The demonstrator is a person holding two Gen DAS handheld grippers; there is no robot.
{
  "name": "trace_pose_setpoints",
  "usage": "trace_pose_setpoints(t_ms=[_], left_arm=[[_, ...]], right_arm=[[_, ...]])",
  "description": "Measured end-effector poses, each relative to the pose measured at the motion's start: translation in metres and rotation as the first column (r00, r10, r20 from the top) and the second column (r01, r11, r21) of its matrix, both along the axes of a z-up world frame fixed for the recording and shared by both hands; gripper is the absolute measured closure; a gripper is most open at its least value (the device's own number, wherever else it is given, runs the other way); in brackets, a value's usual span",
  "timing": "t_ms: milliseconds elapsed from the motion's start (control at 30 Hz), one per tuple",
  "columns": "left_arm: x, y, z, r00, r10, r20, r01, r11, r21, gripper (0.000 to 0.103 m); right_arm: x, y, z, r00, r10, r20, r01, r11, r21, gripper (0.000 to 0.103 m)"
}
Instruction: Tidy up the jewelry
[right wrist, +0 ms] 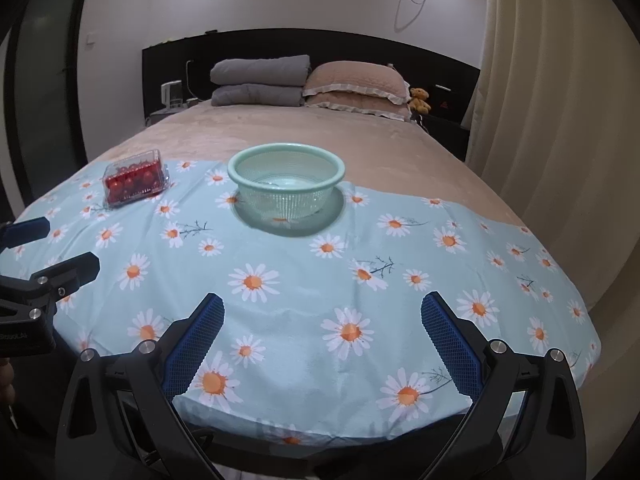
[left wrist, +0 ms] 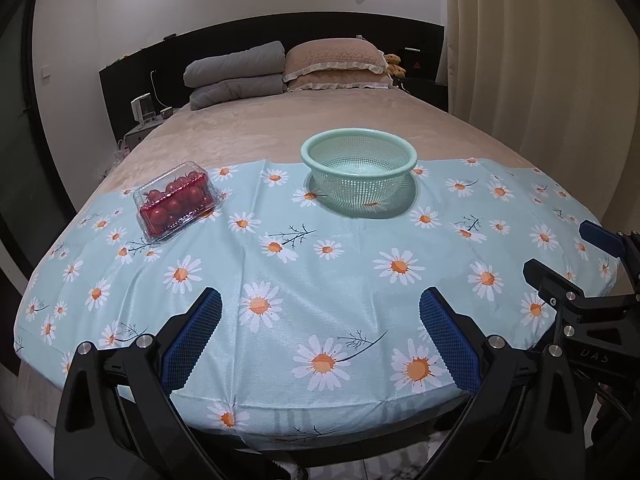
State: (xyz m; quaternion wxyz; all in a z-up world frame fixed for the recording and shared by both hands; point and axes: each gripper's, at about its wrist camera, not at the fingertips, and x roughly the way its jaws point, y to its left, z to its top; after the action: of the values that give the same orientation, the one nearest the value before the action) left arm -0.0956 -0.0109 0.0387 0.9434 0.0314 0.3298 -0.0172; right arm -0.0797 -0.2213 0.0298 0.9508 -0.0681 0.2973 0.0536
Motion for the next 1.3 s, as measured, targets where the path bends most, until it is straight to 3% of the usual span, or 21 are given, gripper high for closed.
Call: trace_pose_setpoints(t_ms=[467, 1300], left_arm=[[-0.001, -0.003, -0.004, 0.999, -0.009, -0.032, 0.009, 1.0, -0.005, 0.006], [-0.013, 0.002, 0.002, 1.0, -0.018, 0.011, 0.018, 1.0, -0.024, 0.006]], right_arm=[[-0.003, -0.003, -0.005, 1.0, -0.001, -0.019, 0.001, 1.0, 0.004, 0.008], [-0.005, 0.003, -0.007, 0.999, 0.025, -0.026, -0.025, 1.0, -0.009, 0.008]])
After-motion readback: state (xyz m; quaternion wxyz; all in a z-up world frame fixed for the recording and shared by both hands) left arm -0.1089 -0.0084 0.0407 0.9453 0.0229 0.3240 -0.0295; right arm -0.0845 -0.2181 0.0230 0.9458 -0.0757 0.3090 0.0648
